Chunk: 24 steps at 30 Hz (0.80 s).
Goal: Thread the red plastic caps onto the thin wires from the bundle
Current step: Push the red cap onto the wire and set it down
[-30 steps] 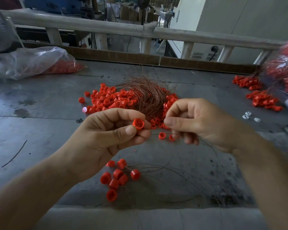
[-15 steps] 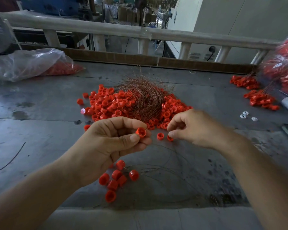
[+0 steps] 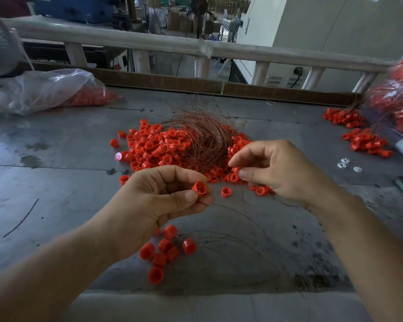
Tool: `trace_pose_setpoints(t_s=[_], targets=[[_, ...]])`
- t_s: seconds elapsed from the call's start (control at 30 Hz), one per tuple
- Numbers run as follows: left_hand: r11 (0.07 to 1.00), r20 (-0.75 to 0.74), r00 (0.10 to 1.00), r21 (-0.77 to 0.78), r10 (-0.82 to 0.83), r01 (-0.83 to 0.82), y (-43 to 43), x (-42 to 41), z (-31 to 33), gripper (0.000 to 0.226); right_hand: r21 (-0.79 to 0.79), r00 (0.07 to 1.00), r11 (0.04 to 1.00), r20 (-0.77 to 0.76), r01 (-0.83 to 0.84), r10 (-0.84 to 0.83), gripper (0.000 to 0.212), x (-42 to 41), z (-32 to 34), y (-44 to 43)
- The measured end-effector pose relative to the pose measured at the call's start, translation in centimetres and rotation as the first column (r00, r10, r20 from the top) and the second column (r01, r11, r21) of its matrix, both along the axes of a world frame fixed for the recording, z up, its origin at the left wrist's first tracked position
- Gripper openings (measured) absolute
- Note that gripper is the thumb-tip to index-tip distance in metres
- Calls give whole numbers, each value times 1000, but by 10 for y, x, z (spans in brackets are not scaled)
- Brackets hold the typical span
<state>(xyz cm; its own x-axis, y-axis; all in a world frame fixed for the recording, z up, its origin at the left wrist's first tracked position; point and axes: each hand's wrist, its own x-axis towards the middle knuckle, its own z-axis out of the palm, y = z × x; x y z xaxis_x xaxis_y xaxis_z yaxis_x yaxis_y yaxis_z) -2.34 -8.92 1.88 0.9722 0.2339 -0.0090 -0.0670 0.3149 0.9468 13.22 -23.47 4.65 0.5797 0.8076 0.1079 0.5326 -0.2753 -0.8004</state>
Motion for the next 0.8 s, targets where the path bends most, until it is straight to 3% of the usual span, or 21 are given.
trace_pose_setpoints(t_s=[0.2,0.3,0.43,0.57,0.8], targets=[[998,-9,1000,63,17,-16,-2,1,0,24,200,984,980,-171,-4,39,24,-15,5,5],[997,-10,1000,77,29,-28,-3,0,1,24,216,972,976,-224,-18,67,22,-21,5,4],[992,-6,999,114,49,-48,-3,0,2,25,202,980,979,-182,-36,74,32,-32,-12,2],[987,-13,997,141,79,-76,-4,2,0,26,293,925,956,-367,19,95,22,-31,-23,8],[968,8,994,224,111,-110,-3,3,0,29,405,951,914,-292,27,102,22,-36,-33,8]])
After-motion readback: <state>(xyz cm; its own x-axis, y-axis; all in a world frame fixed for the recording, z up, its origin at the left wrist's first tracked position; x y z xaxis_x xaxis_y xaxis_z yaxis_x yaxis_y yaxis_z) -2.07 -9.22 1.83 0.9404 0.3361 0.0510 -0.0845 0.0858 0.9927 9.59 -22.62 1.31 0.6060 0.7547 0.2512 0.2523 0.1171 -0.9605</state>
